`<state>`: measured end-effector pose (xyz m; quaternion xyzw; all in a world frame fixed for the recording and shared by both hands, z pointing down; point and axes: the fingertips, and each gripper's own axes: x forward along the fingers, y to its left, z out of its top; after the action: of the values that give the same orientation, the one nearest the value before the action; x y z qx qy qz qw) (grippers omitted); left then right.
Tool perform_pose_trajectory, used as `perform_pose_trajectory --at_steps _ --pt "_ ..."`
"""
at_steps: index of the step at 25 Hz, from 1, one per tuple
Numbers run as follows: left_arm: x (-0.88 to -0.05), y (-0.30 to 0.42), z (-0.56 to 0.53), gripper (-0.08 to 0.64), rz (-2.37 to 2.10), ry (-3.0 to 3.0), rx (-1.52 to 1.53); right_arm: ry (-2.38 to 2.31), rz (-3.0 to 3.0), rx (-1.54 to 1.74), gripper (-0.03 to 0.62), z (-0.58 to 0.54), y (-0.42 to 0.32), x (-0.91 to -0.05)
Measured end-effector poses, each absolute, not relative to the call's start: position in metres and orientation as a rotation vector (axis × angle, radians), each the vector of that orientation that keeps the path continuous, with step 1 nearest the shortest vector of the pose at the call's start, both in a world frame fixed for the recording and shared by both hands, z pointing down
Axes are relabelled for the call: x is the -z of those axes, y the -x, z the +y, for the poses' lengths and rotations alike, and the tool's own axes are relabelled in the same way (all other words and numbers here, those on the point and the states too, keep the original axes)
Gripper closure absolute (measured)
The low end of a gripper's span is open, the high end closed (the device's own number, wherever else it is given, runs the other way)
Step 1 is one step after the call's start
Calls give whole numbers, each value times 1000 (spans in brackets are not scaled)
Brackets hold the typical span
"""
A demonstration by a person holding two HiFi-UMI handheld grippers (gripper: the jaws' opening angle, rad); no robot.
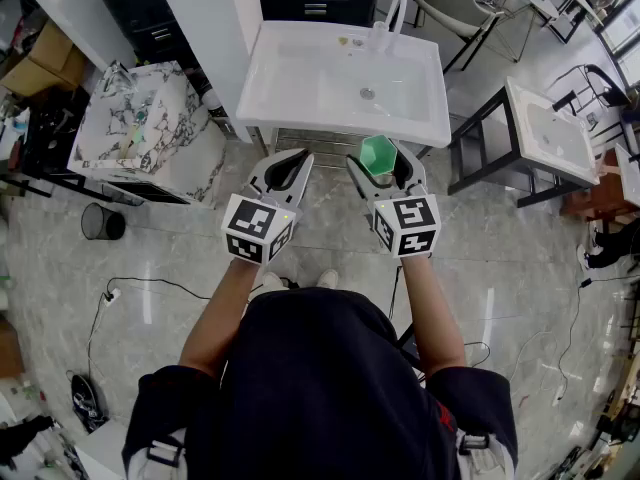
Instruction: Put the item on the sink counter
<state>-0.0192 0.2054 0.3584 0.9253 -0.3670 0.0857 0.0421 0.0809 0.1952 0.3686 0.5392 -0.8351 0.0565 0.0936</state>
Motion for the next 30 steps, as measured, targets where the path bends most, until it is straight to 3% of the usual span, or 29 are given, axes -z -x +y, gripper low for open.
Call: perform_pose_trajectory --at_steps 30 --pt "-369 -6 177 543 -1221 -2761 -281 -1516 -2569 -238 256 156 -109 -386"
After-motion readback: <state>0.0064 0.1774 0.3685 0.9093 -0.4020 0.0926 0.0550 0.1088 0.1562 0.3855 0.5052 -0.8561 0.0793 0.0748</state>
